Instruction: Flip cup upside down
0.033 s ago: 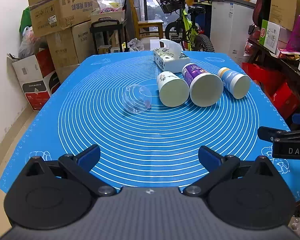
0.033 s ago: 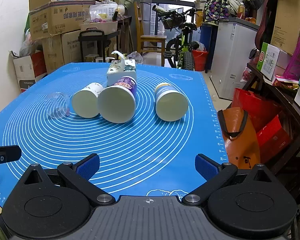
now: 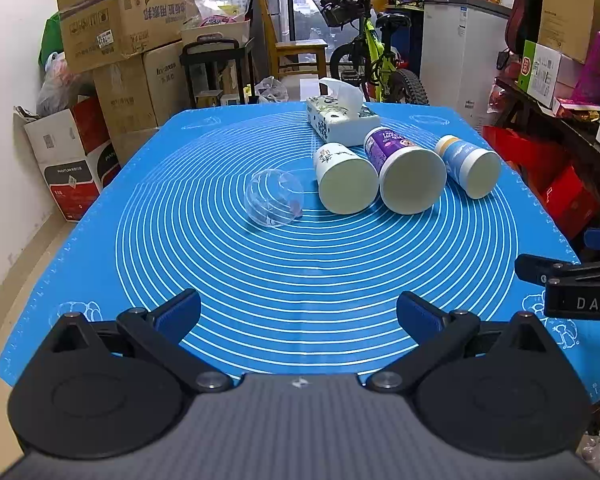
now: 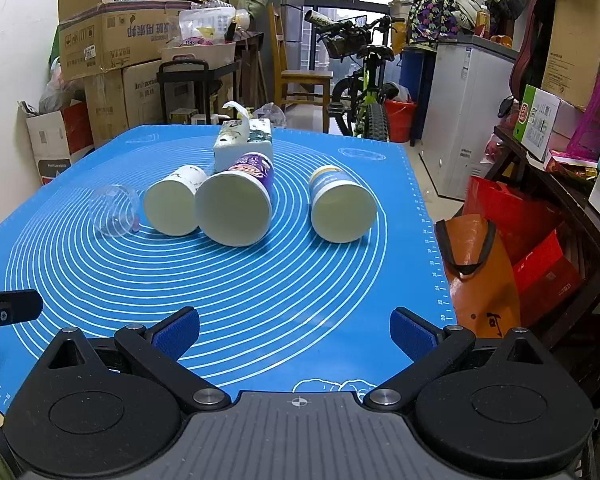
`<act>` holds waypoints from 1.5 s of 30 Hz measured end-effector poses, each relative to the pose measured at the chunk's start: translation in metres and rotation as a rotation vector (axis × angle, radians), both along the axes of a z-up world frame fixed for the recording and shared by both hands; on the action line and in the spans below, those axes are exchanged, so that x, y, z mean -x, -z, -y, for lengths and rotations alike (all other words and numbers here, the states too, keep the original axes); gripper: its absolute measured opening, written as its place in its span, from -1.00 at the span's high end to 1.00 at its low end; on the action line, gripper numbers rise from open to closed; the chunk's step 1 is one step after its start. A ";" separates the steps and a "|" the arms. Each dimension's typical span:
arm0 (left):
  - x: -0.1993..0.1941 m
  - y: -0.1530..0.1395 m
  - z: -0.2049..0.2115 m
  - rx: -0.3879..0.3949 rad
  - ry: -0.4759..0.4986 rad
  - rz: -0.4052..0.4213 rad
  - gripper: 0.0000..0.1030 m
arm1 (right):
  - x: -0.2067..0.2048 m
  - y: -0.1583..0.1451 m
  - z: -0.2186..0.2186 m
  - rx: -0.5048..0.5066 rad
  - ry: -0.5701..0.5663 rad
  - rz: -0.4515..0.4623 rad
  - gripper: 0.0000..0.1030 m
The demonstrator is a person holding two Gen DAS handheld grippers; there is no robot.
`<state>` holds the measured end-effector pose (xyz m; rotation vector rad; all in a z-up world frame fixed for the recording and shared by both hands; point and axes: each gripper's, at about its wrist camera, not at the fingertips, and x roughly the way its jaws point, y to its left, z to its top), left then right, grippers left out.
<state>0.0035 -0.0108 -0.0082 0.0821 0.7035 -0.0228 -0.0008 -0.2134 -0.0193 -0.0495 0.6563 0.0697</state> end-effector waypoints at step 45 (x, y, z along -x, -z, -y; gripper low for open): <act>0.000 0.005 -0.004 0.005 0.009 -0.032 -0.99 | 0.000 0.006 0.000 0.012 -0.001 -0.005 -0.95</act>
